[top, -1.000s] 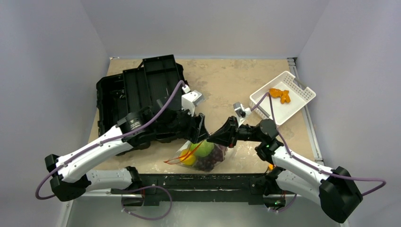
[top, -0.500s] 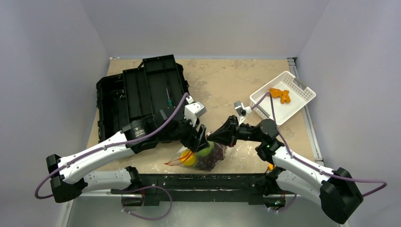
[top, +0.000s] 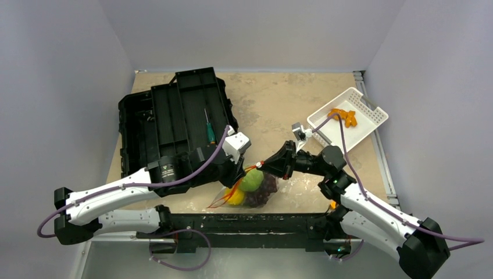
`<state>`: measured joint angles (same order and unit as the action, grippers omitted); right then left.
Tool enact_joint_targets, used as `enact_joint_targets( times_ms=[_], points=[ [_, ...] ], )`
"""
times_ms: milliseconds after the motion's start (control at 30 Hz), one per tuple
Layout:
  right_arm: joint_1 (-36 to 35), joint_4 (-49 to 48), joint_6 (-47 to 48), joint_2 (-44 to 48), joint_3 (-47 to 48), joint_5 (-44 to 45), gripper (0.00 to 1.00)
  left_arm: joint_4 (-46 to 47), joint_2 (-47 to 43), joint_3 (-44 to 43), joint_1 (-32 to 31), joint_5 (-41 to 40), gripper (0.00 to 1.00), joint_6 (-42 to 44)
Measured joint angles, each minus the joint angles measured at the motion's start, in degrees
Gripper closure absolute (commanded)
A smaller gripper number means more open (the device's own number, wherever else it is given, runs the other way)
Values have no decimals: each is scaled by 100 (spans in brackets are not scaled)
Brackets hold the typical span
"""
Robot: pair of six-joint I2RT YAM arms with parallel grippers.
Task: Place the food in the zip-top bag and seal the zipper
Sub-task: Adjust the zipper food storage bag at the center of the board.
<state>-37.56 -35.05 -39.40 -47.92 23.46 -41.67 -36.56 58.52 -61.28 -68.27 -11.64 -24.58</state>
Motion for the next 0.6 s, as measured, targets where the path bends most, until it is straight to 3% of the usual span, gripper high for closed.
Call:
enact_joint_targets(
  times_ms=[100,233,400,467,600],
  points=[
    [0,203,107,-4,85,0,100,42,-59,22,-2,17,89,-24],
    [0,459,192,-4,216,17,100,109,2,22,0,122,72,-37],
    [-4,730,168,-4,313,192,100,225,131,22,-2,286,64,-94],
    [-4,824,98,-7,348,284,100,258,170,15,-4,313,65,-103],
    [-4,1058,-74,-48,468,487,100,243,306,-70,-17,306,87,-138]
  ],
)
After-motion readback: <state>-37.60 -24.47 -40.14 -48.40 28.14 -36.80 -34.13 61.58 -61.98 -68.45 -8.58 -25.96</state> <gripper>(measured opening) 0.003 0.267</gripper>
